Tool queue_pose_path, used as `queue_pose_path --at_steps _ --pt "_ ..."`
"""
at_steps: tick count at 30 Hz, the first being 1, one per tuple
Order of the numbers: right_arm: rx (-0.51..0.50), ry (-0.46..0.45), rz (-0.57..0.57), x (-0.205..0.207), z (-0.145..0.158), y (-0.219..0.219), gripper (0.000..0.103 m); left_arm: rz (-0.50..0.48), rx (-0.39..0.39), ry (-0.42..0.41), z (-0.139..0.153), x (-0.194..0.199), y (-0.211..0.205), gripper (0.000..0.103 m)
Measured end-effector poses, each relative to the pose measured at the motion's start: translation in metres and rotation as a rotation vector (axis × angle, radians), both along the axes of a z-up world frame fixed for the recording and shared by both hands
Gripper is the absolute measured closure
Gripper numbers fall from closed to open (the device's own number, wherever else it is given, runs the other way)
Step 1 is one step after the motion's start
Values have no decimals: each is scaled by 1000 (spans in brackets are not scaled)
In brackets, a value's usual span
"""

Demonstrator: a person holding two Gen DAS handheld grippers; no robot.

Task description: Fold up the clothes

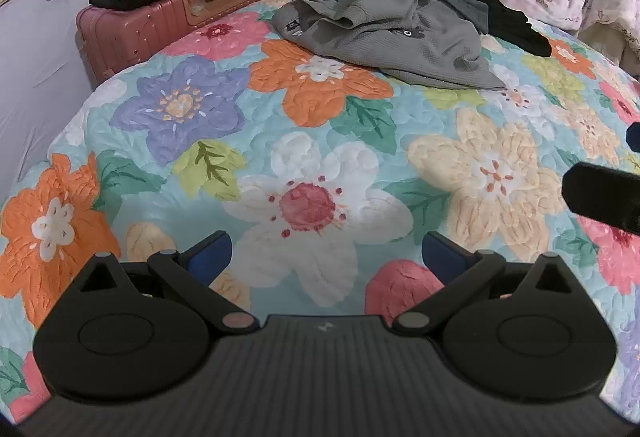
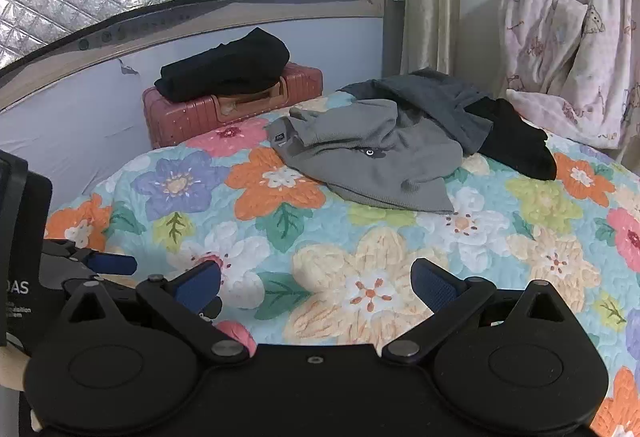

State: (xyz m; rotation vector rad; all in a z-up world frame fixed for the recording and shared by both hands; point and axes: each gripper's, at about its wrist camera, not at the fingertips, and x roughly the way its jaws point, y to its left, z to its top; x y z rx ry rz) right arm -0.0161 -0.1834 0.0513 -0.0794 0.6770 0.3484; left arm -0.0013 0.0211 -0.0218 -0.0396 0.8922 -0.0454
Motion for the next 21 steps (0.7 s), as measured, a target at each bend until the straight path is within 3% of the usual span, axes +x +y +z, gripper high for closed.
queue_pose_path --at_steps 21 --pt "1 33 -2 4 -11 -2 0 19 21 23 -5 1 1 0"
